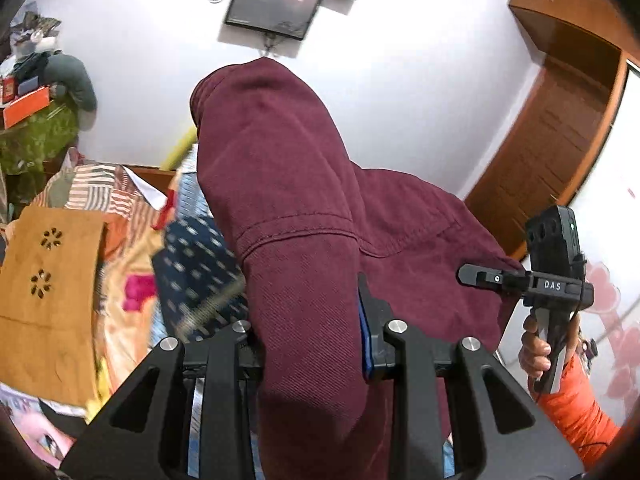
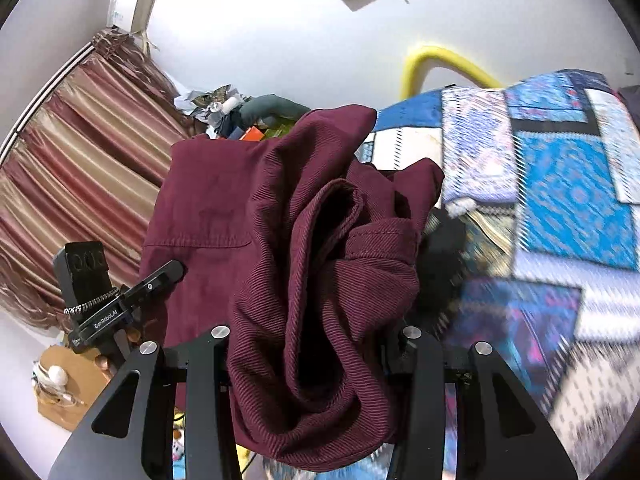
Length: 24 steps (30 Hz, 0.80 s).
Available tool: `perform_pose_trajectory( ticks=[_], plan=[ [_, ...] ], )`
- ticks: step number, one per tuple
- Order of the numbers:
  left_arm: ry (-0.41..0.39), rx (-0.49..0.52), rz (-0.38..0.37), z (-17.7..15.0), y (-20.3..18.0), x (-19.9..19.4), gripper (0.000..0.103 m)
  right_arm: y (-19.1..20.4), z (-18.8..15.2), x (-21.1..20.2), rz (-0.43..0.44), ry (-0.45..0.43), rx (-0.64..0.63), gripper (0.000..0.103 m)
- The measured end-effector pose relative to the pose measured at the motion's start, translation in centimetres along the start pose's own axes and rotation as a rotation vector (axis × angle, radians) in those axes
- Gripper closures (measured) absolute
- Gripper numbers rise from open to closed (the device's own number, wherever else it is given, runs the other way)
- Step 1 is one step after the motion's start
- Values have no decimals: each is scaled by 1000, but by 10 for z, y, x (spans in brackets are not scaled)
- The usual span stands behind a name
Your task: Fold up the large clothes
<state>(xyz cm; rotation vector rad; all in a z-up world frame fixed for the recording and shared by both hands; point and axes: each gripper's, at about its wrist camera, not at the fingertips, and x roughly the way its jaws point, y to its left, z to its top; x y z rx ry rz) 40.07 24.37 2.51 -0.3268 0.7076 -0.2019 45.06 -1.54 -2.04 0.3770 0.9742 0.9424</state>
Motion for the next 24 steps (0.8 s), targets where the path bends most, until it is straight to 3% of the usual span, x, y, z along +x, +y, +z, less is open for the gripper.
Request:
perform_pose_trajectory(
  ticks=[6,11,17,24],
  plan=[
    [78,-81,30,19,81,74,72,-41,21,84,-11,33,63,64],
    [206,-193,57,2,134,138,65,-88,10,150,-122,107,65,60],
    [177,-284,23,-16,157,150,44,-110,5,146,-89,127,121,47],
    [163,-211,148,-29,124,112,43,-80,-22,91,-267,105,29,41]
  ],
)
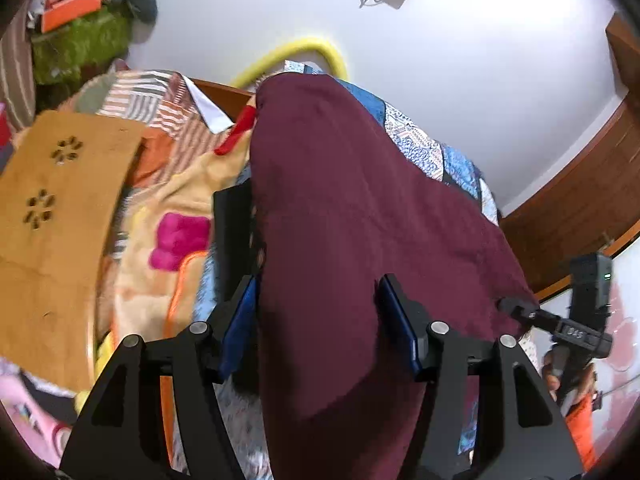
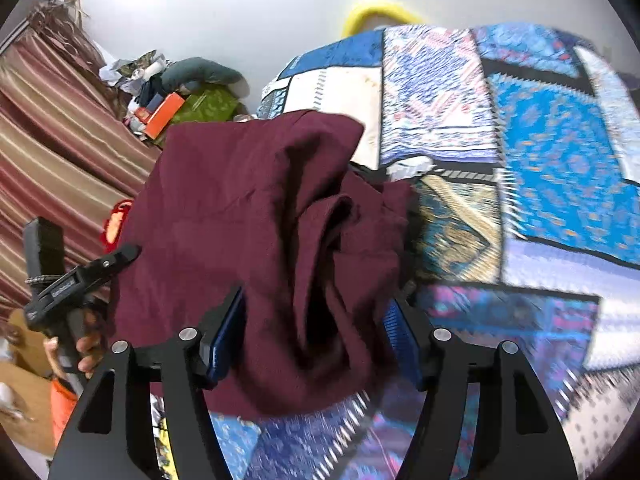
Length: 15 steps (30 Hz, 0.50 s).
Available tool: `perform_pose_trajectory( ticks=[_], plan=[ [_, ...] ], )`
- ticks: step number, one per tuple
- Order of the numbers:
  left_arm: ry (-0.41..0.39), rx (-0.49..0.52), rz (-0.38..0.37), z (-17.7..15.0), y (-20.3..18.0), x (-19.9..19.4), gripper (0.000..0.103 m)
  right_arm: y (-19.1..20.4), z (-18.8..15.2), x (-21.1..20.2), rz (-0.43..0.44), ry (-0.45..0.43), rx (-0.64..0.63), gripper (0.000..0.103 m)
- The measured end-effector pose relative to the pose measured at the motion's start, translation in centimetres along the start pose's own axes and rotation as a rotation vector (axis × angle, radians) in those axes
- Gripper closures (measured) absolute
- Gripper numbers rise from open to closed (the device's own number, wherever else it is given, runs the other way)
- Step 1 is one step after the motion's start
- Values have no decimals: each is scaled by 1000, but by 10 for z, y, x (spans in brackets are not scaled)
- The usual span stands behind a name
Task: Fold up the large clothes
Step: 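Release the folded shirt onto the quilt and lift both tools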
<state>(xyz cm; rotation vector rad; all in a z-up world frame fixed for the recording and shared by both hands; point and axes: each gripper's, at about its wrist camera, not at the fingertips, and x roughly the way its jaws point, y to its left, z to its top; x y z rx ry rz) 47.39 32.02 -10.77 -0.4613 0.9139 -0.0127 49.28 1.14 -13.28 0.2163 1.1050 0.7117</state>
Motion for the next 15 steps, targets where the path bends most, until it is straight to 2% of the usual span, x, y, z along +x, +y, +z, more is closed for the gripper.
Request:
perform_pose_trajectory(
  ticks=[4,7,9,13,15],
  plan=[
    [-13,63,80,-24,-20,-34,43,1,-11,-36,-21,-24,3,41],
    [-60,134,142,-46,-41,-68,43,21,-22,-70,-62,-89,-73,41],
    [-107,158,142,-60,-57,-97,43,40,-28,-91,-80,-158,-131,41],
    [-220,196,96,-89,-92,-162,43,89,-59,-154,-98,-333,-266,41],
    [-305,231,82,-105,-112,-200,43,106,-74,-179,-97,-409,-306,41]
  ],
)
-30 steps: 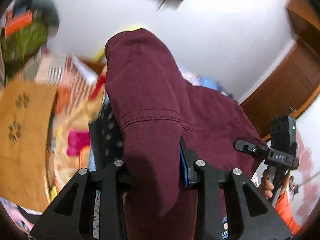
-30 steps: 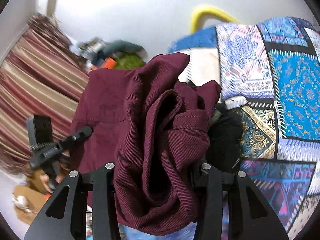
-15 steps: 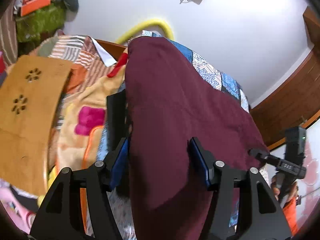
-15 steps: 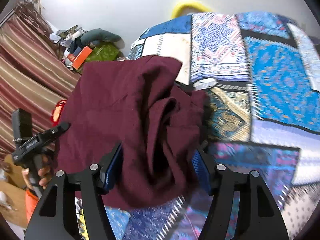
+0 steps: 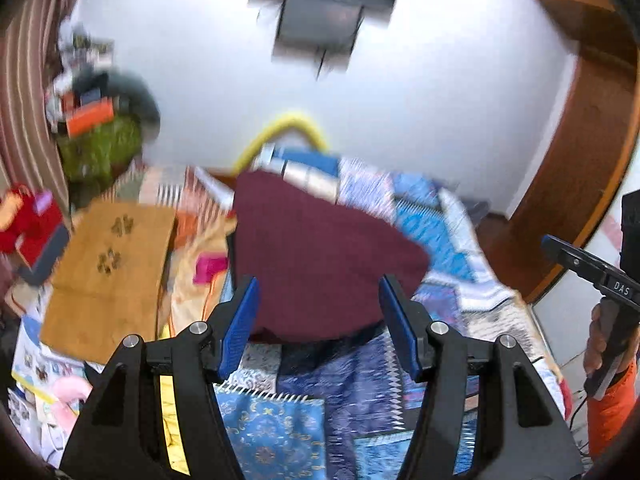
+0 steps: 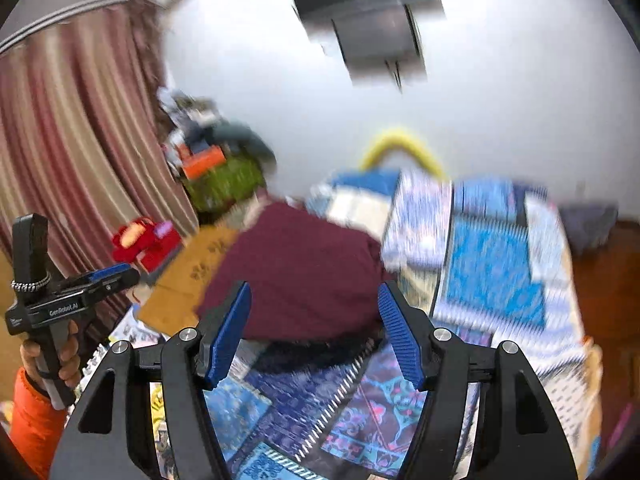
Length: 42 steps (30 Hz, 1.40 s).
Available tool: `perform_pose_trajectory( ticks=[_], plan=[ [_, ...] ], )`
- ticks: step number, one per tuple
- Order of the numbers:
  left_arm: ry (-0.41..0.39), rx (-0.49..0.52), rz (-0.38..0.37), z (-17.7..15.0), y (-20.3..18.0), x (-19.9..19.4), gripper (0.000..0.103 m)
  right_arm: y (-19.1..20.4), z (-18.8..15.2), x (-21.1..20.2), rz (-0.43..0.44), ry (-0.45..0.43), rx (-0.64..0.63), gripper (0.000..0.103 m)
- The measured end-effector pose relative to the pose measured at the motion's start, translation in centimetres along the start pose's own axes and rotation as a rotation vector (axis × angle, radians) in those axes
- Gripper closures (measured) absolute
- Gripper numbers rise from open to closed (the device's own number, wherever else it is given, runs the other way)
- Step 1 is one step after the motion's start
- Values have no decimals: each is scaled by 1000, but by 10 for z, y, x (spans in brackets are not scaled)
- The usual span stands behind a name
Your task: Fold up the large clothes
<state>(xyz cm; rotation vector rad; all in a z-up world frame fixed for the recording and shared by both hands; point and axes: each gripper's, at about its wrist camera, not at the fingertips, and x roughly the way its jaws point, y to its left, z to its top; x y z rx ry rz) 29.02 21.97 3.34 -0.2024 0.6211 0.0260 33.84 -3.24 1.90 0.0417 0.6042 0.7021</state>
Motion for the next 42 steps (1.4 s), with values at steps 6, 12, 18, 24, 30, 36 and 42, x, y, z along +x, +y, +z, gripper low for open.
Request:
perform_pose_trajectory(
  ticks=[6,12,18,24,30,36,42],
  plan=[
    [-286,107,47,-17,-58,-117,43,51,-7,-93,37,-245,-81,41],
    [-468,113,103,-59,-87,-176,43,87,-40,-143,37,-389,-161,41],
    [-547,131,124,-102,-107,-204,43,98,-65,-145,-9,-421,-174,36],
    [-585,120,181,-126,-118,-209,14,104,-74,-152,-101,-453,-177,17],
    [-590,105,221,-133,-120,-203,1,110,-76,-153,-154,-475,-199,0],
    [-575,92,218,-140,-119,-200,1,108,-80,-147,-150,-438,-182,0],
    [-567,86,232,-142,-117,-196,1,106,-87,-148,-158,-428,-179,0]
  ],
)
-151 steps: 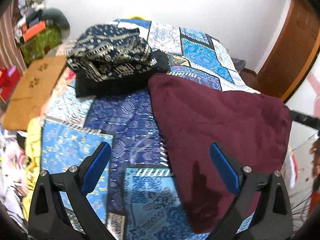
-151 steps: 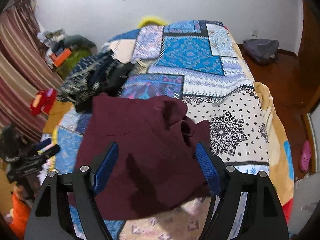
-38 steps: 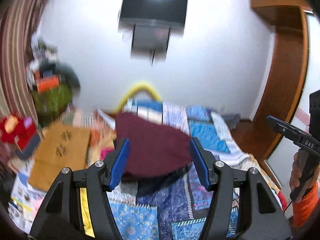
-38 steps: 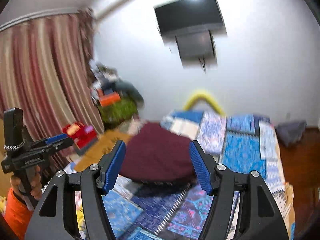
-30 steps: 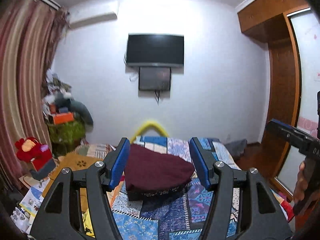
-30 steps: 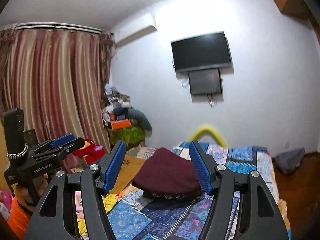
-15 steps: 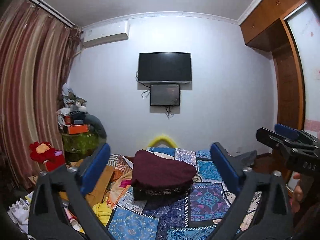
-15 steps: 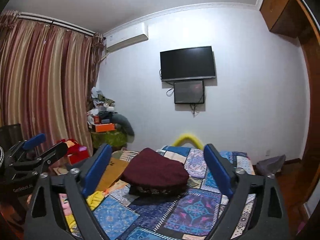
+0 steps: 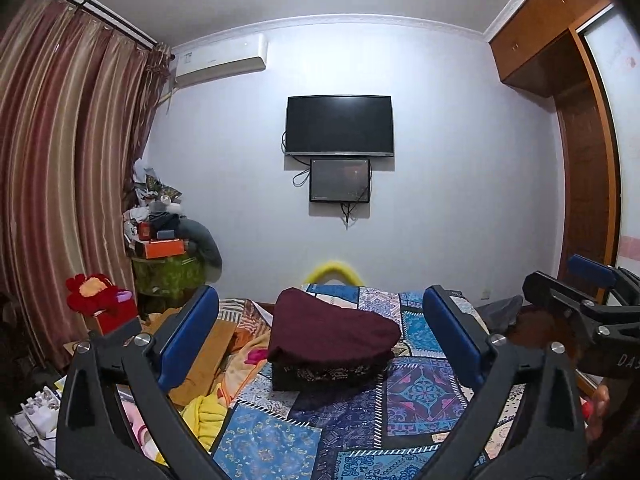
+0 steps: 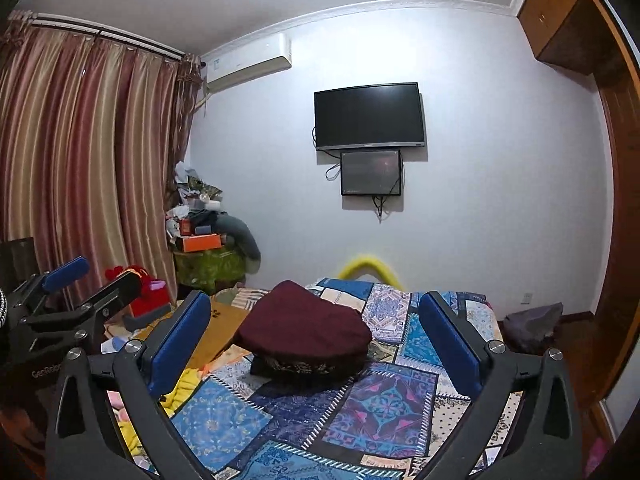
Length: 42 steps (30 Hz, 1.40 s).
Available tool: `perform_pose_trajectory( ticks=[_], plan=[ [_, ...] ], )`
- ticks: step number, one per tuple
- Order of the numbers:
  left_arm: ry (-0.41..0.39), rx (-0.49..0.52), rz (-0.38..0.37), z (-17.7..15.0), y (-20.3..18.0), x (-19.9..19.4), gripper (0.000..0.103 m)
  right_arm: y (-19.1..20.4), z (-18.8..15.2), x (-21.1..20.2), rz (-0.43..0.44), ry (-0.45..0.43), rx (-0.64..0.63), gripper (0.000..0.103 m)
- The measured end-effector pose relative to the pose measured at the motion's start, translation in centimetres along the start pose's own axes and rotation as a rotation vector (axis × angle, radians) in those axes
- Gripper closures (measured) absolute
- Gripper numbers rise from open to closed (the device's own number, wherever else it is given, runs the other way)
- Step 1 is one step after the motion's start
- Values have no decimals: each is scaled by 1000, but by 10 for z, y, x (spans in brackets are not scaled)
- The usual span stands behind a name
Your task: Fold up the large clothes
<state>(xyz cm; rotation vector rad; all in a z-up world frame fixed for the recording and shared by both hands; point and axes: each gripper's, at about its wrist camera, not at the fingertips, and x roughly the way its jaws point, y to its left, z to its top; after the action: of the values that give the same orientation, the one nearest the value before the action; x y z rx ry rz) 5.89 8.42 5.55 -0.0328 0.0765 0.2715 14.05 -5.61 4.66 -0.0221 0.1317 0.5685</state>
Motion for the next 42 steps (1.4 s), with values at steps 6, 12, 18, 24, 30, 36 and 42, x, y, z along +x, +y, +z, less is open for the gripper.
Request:
perform_pose_trajectory(
  ticks=[6,12,18,24,30,36,42],
  plan=[
    [14,-18,-3,-4,3,3,1,-2,-2,-3,-3,7,9,0],
    [20,-33,-1,-5,7,6,1,-1,0,-5,-5,17,10,0],
    [25,-45,1,-4,8,7,1,0,3,-7,-5,14,9,0],
    [34,-51,-14,-4,7,7,1,-1,2,-7,-4,23,21,0],
    [45,-41,-25,-5,4,8,1,-1,3,-9,-6,23,25,0],
    [51,-38,-34,-6,0,9,1,-3,4,-8,-4,30,31,0],
    [53,-29,-45,-5,-2,10,1,-5,5,-7,-8,32,36,0]
  ],
)
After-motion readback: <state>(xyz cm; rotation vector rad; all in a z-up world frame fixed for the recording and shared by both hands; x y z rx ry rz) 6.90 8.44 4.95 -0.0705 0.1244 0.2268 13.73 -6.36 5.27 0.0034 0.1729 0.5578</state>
